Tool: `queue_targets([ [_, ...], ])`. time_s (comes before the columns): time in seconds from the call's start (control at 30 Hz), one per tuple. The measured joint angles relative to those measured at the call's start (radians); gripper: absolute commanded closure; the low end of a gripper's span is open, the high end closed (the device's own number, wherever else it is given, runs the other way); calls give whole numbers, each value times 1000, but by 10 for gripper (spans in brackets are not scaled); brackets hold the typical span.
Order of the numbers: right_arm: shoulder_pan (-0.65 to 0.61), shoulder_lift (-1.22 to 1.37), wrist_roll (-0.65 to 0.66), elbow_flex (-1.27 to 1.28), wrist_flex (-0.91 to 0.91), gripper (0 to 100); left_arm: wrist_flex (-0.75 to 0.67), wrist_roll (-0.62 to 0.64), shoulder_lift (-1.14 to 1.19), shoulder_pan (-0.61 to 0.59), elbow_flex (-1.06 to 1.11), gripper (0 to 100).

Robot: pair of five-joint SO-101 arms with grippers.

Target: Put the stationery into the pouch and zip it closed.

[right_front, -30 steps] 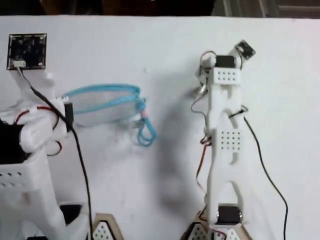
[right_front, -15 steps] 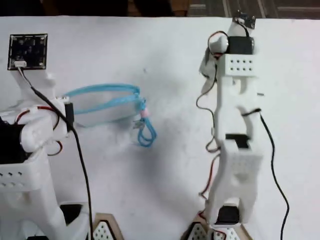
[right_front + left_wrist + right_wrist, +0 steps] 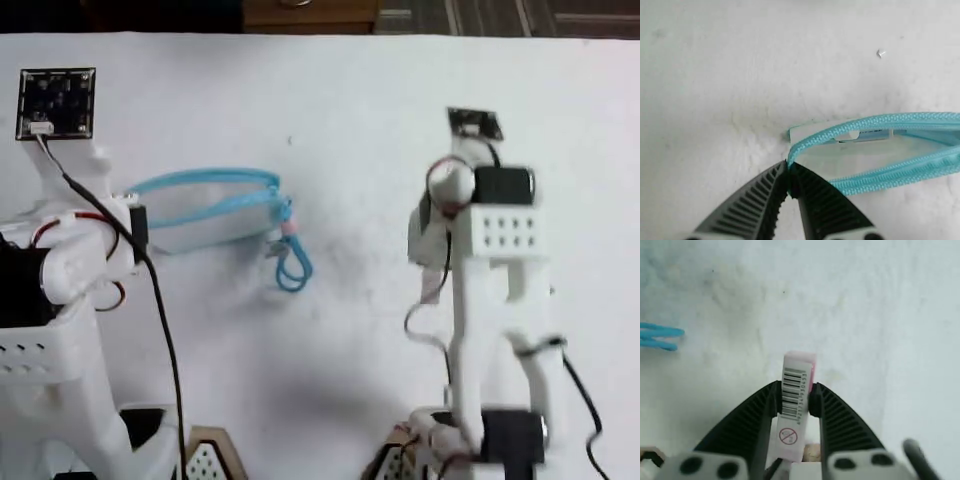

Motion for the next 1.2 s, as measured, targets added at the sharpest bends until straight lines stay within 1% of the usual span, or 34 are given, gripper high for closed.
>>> queue_targets([
  [0.13, -58, -178, 49, 227, -178, 981, 0, 0, 0, 0, 0, 978],
  [0.27, -124, -356, 57, 440, -442, 981, 0, 0, 0, 0, 0, 978],
  [0.37, -210, -491, 57, 548, -657, 981, 0, 0, 0, 0, 0, 978],
  [0.47, -311, -609, 54, 588, -884, 981, 0, 0, 0, 0, 0, 978],
  [0.63, -489, -698, -109, 588, -1250, 981, 0, 0, 0, 0, 0, 978],
  [0.7, -559, -684, -137, 586, -1363, 981, 0, 0, 0, 0, 0, 978],
  [0.8, -652, -609, -144, 555, -1455, 981, 0, 0, 0, 0, 0, 978],
  [0.83, -663, -572, -144, 545, -1475, 981, 0, 0, 0, 0, 0, 978],
  [1.0, -669, -405, -146, 525, -1576, 981, 0, 0, 0, 0, 0, 978],
  [1.2, -689, -377, -146, 523, -1593, 981, 0, 0, 0, 0, 0, 978],
])
